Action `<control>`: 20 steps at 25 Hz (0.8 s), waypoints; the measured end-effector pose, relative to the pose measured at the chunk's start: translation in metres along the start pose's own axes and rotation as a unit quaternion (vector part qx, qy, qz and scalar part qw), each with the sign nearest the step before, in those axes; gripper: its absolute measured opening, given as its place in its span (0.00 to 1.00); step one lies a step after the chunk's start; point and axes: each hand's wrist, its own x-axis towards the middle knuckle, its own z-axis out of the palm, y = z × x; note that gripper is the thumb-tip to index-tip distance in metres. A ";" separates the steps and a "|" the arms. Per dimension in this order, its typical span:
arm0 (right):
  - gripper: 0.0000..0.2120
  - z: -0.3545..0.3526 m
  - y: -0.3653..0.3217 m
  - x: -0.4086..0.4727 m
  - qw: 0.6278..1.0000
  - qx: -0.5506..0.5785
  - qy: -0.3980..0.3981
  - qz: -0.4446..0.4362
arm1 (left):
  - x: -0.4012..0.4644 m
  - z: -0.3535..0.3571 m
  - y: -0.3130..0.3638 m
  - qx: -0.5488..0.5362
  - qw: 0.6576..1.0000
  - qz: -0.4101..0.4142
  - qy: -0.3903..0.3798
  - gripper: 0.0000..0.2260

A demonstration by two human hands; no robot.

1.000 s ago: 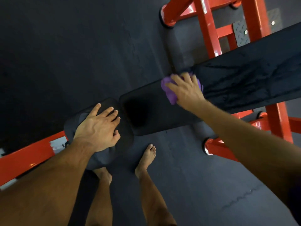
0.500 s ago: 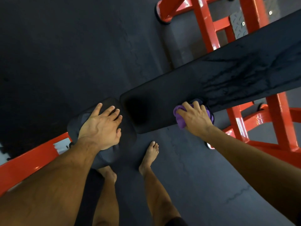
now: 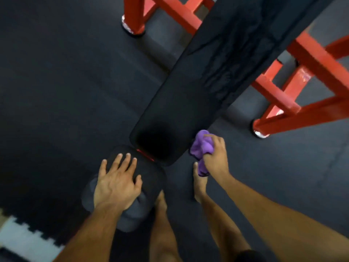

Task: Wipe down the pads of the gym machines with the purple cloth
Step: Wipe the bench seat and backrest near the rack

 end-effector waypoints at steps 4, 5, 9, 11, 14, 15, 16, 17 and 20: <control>0.03 0.026 0.026 0.007 0.826 0.446 0.170 0.300 | -0.003 -0.001 0.001 0.042 0.998 0.032 -0.038 0.31; 0.03 0.031 0.025 0.015 0.793 0.484 0.191 0.318 | -0.004 -0.002 -0.002 0.050 0.996 0.066 -0.024 0.31; 0.10 0.011 -0.011 0.078 0.784 0.526 0.240 0.228 | 0.123 -0.073 0.052 0.007 0.956 0.260 0.132 0.30; 0.11 -0.010 -0.022 0.104 0.795 0.502 0.283 0.190 | 0.215 -0.128 0.121 0.007 0.919 0.309 0.243 0.31; 0.13 0.019 -0.012 0.088 0.830 0.440 0.279 0.199 | 0.300 -0.151 0.172 0.033 0.889 0.300 0.344 0.34; 0.13 0.038 -0.008 0.070 0.845 0.421 0.255 0.209 | 0.311 -0.141 0.169 0.036 0.879 0.300 0.368 0.34; 0.11 0.053 -0.001 0.057 0.842 0.428 0.229 0.236 | 0.320 -0.132 0.168 0.038 0.872 0.304 0.382 0.34; 0.08 0.061 0.003 0.050 0.814 0.468 0.212 0.270 | 0.325 -0.127 0.167 0.034 0.869 0.312 0.382 0.35; 0.08 0.041 -0.010 0.068 0.703 0.583 0.287 0.290 | 0.318 -0.124 0.170 0.028 0.858 0.344 0.381 0.35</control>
